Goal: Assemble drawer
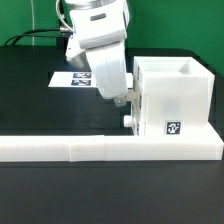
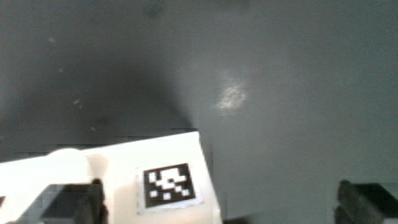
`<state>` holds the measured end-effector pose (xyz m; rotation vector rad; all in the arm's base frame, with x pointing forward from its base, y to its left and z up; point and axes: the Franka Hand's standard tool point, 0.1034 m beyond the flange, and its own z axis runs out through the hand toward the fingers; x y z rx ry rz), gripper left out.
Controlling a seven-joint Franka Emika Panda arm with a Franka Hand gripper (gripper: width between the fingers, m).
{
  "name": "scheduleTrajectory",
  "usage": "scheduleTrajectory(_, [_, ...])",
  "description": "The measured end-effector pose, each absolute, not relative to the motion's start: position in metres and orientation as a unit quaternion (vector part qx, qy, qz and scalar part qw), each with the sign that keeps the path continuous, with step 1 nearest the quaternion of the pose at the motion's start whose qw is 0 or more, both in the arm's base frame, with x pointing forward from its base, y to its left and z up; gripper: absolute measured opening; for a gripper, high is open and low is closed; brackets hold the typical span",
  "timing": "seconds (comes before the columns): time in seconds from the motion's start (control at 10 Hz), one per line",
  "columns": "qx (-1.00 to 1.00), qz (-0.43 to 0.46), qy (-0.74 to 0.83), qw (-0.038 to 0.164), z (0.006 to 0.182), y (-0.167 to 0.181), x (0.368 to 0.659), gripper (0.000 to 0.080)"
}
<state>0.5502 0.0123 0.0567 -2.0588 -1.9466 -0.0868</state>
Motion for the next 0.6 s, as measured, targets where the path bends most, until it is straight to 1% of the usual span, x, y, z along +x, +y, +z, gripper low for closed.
scheduleTrajectory(0.1, [-0.718,-0.027,-0.677,0.158,0.057,0.006,0.548,0.0649])
scheduleTrajectory(0.3, [-0.706,-0.024,-0.688,0.167,0.058,-0.018,0.544,0.0649])
scheduleTrajectory(0.4, [-0.709,-0.025,-0.686,0.160,0.060,-0.028,0.546,0.0649])
scheduleTrajectory(0.5, [-0.712,-0.029,-0.685,0.152,0.062,-0.030,0.548,0.0649])
scheduleTrajectory(0.6, [-0.711,-0.028,-0.685,0.154,0.060,-0.029,0.547,0.0649])
